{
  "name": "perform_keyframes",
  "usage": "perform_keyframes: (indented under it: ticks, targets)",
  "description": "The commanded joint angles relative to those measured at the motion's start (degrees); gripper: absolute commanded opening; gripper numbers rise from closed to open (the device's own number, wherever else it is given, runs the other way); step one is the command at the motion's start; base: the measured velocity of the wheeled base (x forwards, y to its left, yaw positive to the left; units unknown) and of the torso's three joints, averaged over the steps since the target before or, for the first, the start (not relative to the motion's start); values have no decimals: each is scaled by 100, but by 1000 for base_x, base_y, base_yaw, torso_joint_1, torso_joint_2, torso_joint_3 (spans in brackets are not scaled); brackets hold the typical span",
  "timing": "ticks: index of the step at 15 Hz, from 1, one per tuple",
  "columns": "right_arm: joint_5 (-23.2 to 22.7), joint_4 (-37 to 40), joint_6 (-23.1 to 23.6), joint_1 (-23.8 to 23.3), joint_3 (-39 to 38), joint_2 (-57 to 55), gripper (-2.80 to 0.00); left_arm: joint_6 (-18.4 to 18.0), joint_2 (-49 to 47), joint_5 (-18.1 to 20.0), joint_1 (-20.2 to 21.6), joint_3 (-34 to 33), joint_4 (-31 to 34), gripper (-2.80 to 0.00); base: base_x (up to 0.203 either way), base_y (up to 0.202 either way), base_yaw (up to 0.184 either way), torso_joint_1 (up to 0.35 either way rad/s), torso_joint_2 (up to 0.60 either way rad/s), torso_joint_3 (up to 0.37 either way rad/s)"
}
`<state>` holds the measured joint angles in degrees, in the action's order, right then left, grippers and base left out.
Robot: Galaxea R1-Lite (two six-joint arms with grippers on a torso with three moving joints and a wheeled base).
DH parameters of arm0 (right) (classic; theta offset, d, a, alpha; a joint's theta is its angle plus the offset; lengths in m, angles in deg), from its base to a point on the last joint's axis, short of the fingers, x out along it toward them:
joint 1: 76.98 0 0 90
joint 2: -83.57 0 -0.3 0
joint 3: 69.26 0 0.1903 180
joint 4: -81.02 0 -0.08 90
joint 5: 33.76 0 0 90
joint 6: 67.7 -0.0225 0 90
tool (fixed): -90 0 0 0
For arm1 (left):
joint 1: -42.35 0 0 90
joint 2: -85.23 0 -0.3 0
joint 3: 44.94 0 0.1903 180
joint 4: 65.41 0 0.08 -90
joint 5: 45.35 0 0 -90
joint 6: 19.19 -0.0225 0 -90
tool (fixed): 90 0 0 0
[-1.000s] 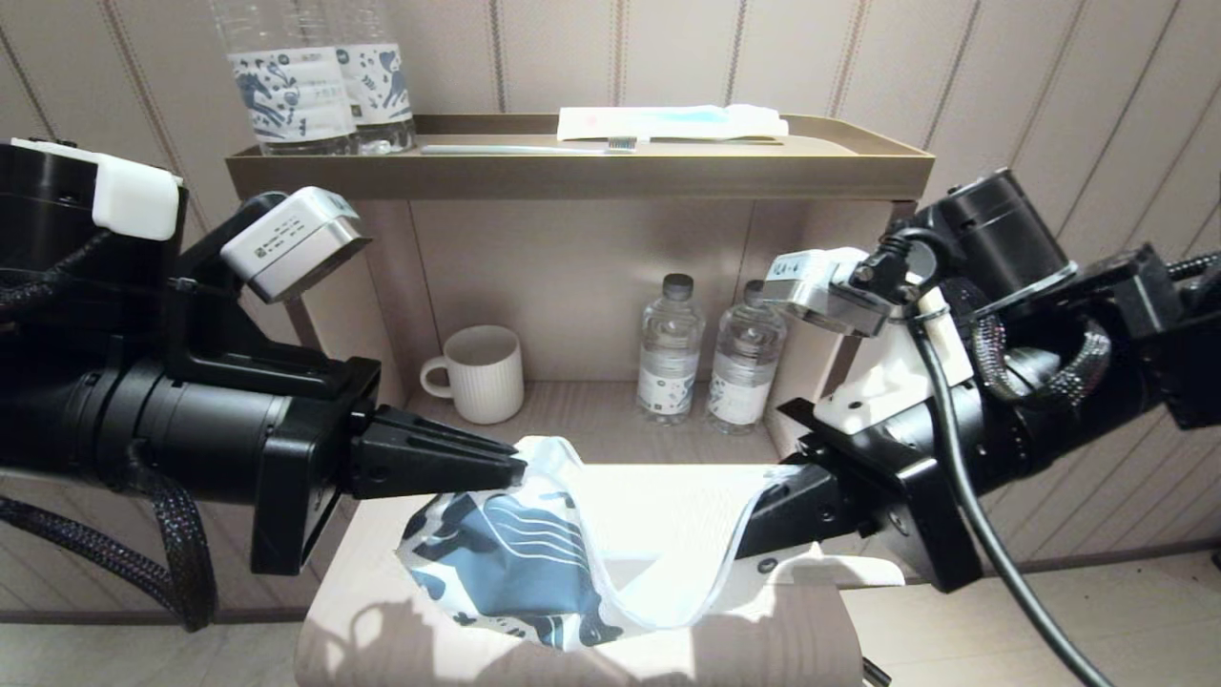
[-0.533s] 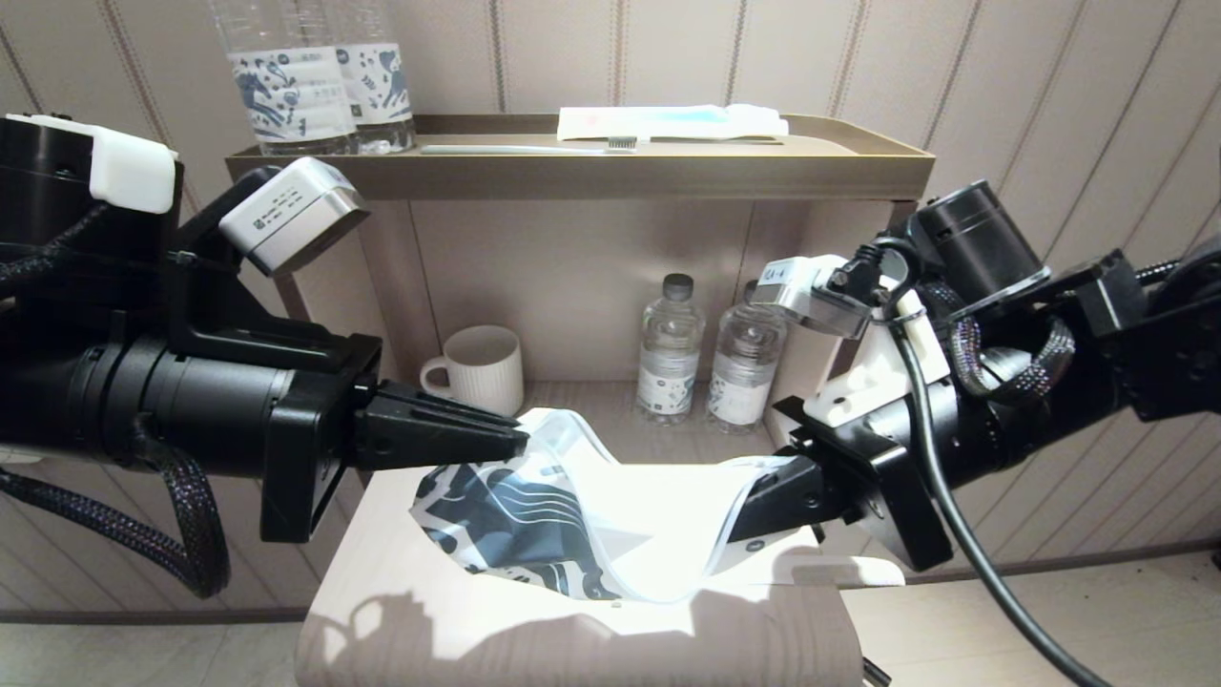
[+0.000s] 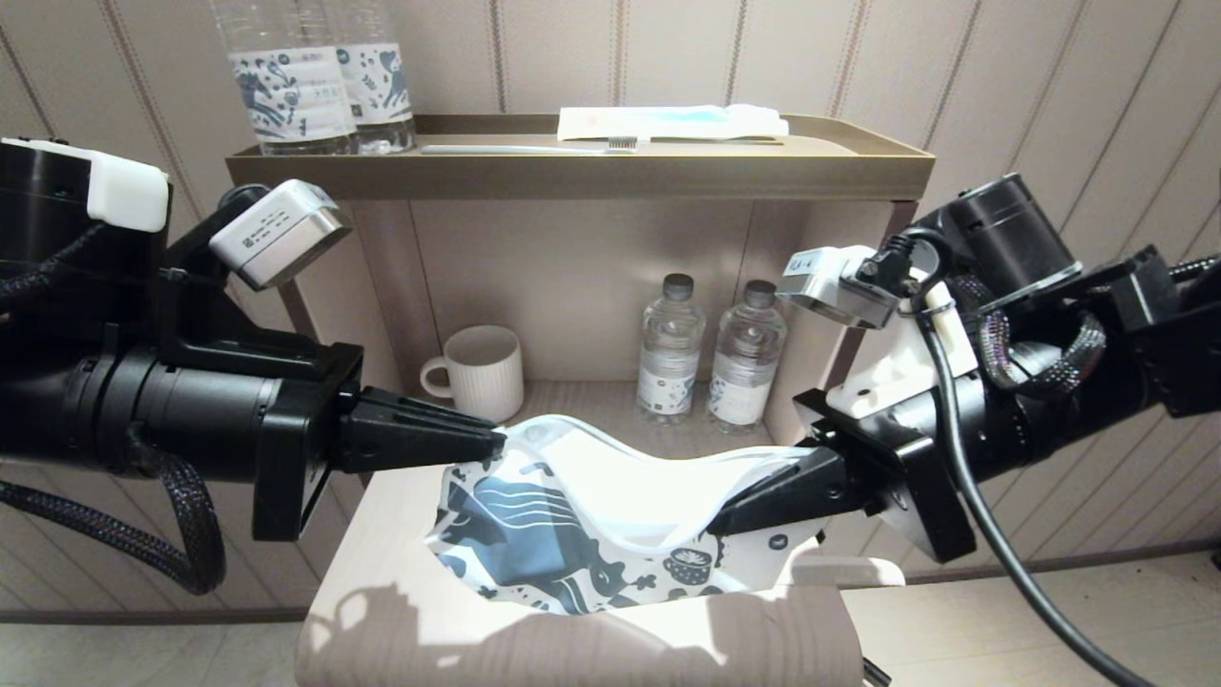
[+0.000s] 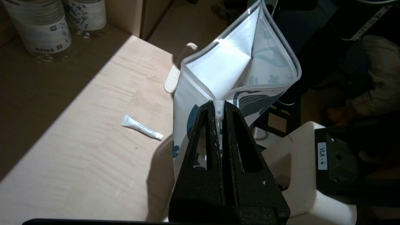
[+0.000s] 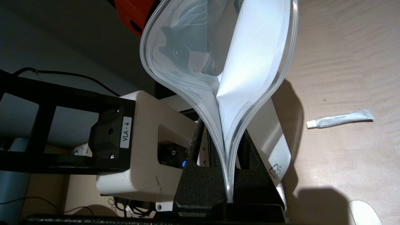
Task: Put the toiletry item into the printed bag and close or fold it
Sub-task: Open the storage bag
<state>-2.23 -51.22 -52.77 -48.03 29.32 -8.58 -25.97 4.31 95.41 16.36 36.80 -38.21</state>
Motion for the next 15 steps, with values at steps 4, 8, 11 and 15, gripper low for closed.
perform_keyframes:
  ticks: [4,8,11,15]
  targets:
    - [-42,13,10,-31,2,74,-280,-107,-63,52,6,25,8,-280,0,0,0,0,0,0]
    - [-51,4,10,-22,2,74,-280,-105,-55,65,6,-19,4,-280,0,0,0,0,0,0]
    - [-51,2,19,-22,28,74,-280,-131,-40,109,0,-74,-96,0,0,0,0,0,0,0]
    - [-42,4,19,-29,11,115,-280,-104,-15,255,37,-182,-274,0,0,0,0,0,0,0]
